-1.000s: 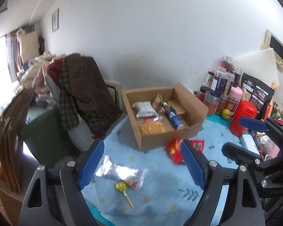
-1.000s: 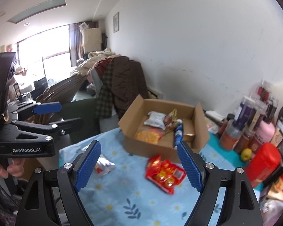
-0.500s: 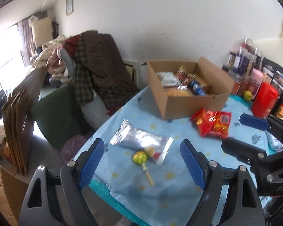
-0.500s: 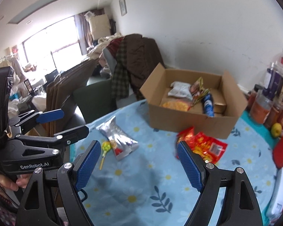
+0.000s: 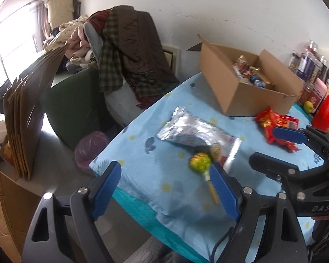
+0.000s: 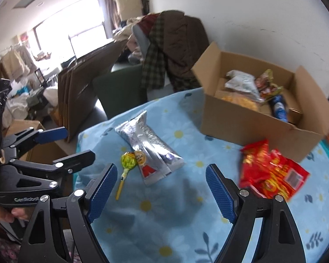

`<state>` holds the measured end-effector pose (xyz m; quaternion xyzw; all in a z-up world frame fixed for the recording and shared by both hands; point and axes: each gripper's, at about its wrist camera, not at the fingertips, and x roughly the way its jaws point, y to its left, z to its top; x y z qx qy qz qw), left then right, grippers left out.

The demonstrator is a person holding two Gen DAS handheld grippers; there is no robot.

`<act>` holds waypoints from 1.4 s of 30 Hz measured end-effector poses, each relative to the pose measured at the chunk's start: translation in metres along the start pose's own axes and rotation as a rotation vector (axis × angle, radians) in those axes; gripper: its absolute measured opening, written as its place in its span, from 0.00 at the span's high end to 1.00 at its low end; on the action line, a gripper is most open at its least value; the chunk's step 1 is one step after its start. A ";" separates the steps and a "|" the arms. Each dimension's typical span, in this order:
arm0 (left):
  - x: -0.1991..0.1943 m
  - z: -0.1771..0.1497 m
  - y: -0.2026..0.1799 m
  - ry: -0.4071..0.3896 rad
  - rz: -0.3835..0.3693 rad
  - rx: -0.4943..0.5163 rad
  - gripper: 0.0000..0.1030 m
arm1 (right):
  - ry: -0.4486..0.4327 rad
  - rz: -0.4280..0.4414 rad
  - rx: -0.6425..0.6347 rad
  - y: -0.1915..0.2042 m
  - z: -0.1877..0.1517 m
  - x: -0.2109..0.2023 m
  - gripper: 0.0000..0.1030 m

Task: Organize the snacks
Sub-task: 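Grasp the yellow-green lollipop with the left tool while the right tool grasps the silver packet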

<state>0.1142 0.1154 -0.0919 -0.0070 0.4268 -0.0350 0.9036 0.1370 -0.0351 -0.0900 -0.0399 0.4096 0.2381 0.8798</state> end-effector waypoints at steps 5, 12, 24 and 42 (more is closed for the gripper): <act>0.010 0.002 0.018 0.014 0.033 -0.037 0.19 | 0.032 0.035 -0.036 0.007 0.013 0.029 0.19; 0.022 0.007 0.031 0.027 0.032 -0.066 0.19 | 0.088 0.056 -0.055 0.003 0.026 0.064 0.19; 0.035 0.014 0.015 0.054 -0.086 -0.061 0.19 | 0.154 0.128 -0.019 -0.012 0.020 0.072 0.60; 0.048 0.005 -0.052 0.093 -0.266 0.120 0.26 | 0.146 -0.057 0.167 -0.053 -0.041 0.000 0.60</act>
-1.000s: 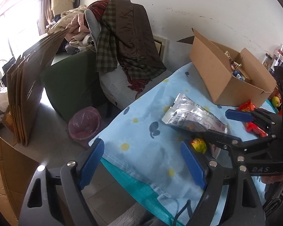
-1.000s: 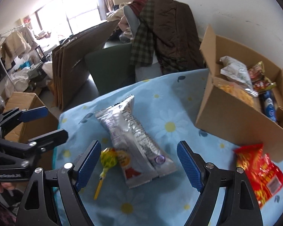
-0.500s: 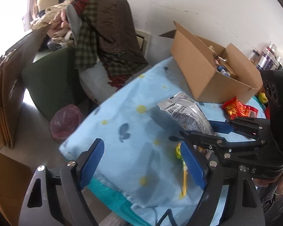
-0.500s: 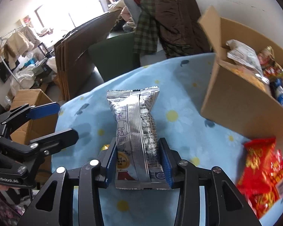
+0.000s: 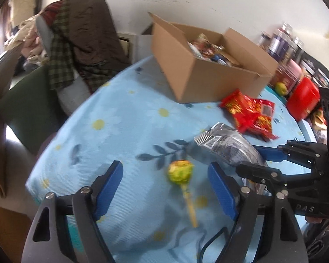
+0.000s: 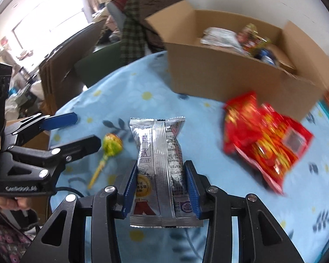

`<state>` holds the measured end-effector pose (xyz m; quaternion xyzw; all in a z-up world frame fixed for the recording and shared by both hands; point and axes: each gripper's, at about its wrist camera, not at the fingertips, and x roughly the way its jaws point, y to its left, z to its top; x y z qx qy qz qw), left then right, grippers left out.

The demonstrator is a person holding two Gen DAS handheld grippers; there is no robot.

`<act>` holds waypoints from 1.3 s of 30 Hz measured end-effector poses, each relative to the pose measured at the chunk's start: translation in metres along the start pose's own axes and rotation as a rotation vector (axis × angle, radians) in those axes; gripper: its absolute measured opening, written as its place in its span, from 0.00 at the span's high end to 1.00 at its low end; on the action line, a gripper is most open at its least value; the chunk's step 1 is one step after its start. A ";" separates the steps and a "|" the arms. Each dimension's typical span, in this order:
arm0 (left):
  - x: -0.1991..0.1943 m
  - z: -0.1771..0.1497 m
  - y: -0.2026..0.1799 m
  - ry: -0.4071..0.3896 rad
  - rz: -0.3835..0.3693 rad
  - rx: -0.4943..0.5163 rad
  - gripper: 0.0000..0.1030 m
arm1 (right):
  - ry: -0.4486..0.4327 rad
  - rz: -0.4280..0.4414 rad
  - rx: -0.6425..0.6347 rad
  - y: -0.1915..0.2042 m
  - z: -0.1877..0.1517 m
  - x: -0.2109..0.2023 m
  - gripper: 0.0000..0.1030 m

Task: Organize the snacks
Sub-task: 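Grasp the yellow-green lollipop with the left tool while the right tool grasps the silver packet, then lift the lollipop and silver packet and carry both toward the cardboard box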

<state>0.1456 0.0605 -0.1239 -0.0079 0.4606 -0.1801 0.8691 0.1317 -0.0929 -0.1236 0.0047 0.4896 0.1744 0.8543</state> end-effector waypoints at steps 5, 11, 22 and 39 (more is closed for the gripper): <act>0.012 -0.003 -0.013 0.039 0.005 0.009 0.50 | -0.018 -0.046 0.059 -0.015 -0.015 -0.016 0.60; 0.023 -0.007 -0.021 0.068 0.022 0.012 0.71 | -0.040 -0.067 0.120 -0.028 -0.030 -0.029 0.60; 0.019 -0.013 -0.065 0.068 -0.091 0.111 0.75 | -0.075 -0.119 0.187 -0.041 -0.063 -0.056 0.60; 0.024 -0.044 -0.140 0.182 -0.228 0.273 0.75 | -0.065 -0.194 0.264 -0.062 -0.120 -0.086 0.60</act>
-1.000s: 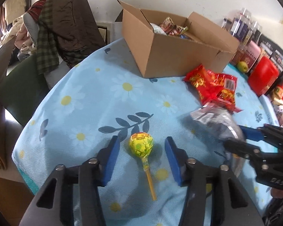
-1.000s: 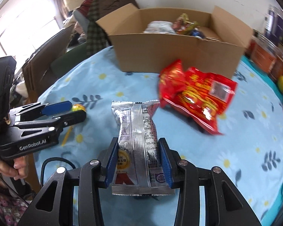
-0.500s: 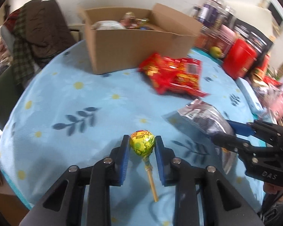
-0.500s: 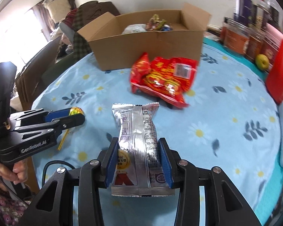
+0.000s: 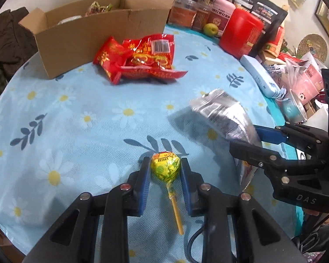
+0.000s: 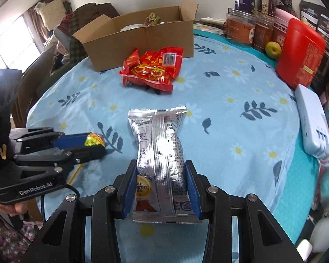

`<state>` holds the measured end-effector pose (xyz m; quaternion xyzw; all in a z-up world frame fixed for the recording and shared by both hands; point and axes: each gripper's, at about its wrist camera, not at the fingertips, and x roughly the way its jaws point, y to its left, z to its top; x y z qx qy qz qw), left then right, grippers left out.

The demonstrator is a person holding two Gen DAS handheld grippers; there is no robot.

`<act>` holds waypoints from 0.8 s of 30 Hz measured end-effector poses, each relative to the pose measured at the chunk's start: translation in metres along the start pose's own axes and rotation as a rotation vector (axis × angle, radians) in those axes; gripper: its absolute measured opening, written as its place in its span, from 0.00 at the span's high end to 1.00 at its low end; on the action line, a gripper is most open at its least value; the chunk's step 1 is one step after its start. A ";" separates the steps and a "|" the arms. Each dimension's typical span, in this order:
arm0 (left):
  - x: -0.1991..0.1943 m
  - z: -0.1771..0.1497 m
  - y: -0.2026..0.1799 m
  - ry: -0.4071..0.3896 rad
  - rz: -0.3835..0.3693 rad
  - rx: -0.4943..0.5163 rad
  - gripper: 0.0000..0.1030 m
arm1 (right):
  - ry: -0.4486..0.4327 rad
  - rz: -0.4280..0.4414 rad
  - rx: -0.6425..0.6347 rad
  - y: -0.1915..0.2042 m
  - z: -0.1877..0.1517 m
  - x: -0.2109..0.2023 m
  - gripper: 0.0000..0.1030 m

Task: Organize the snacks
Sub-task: 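Lift the lollipop and silver packet and carry both toward the cardboard box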

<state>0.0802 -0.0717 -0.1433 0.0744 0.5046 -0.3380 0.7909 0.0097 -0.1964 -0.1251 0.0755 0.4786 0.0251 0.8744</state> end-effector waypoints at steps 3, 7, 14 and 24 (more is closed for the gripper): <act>0.000 0.000 0.001 0.004 -0.002 -0.009 0.75 | 0.004 0.002 0.006 -0.001 0.000 0.005 0.60; 0.002 0.001 0.002 -0.002 -0.003 -0.019 0.75 | 0.016 0.000 -0.010 0.000 0.002 0.010 0.58; 0.004 0.002 -0.004 -0.006 0.039 0.019 0.74 | 0.031 0.004 -0.011 -0.001 0.001 0.019 0.53; 0.010 0.003 -0.015 -0.008 0.099 0.071 0.74 | 0.027 -0.022 -0.017 -0.003 -0.003 0.017 0.49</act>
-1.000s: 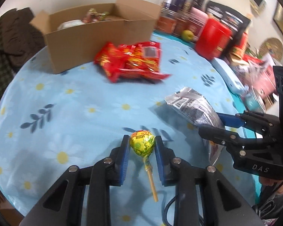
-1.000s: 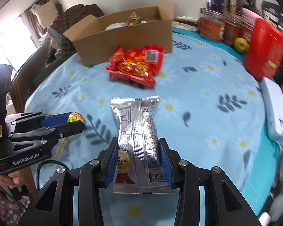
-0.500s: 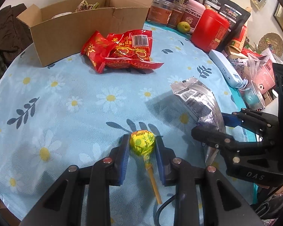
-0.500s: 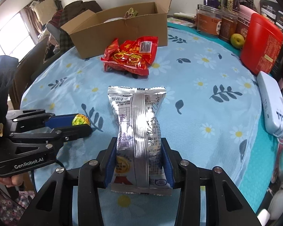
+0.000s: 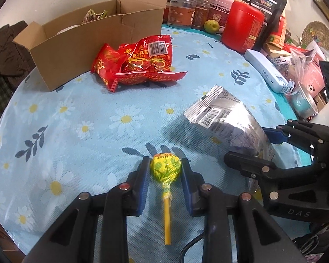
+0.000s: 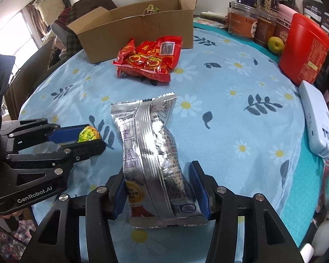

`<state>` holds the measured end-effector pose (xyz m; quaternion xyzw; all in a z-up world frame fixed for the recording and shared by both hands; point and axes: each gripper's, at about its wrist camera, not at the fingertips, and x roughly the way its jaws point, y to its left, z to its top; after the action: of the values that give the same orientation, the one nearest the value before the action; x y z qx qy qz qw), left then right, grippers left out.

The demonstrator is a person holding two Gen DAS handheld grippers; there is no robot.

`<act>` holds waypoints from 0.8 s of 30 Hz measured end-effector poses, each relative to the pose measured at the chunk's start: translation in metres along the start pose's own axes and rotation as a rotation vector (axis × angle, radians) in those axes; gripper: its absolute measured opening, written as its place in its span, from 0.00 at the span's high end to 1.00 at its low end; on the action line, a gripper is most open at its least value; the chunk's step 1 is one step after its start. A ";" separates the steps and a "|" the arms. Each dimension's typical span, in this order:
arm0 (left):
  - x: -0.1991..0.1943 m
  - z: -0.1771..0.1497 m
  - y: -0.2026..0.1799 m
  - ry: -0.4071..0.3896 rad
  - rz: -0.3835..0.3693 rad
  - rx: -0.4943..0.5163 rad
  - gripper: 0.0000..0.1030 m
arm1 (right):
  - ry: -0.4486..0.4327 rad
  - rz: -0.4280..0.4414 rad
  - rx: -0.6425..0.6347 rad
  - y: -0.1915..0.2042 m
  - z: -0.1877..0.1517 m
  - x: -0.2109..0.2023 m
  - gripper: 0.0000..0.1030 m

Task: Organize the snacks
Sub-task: 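Lift the lollipop and silver packet and carry both toward the cardboard box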

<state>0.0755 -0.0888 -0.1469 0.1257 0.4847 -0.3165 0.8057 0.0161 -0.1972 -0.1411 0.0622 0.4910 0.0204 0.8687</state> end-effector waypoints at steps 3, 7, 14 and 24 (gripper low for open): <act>0.000 0.000 -0.002 0.004 0.015 0.010 0.74 | -0.006 -0.001 0.002 -0.001 -0.001 -0.001 0.49; 0.000 0.000 -0.002 0.000 0.008 0.006 0.74 | -0.019 -0.005 -0.001 0.000 -0.003 -0.002 0.51; -0.003 -0.004 0.005 -0.030 -0.013 -0.029 0.74 | -0.036 0.024 -0.009 0.002 -0.005 -0.005 0.60; -0.025 -0.002 0.010 -0.073 -0.045 -0.035 0.75 | -0.055 0.098 -0.001 0.009 -0.004 -0.013 0.62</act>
<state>0.0720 -0.0709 -0.1276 0.0888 0.4633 -0.3304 0.8175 0.0066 -0.1894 -0.1310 0.0863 0.4630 0.0617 0.8800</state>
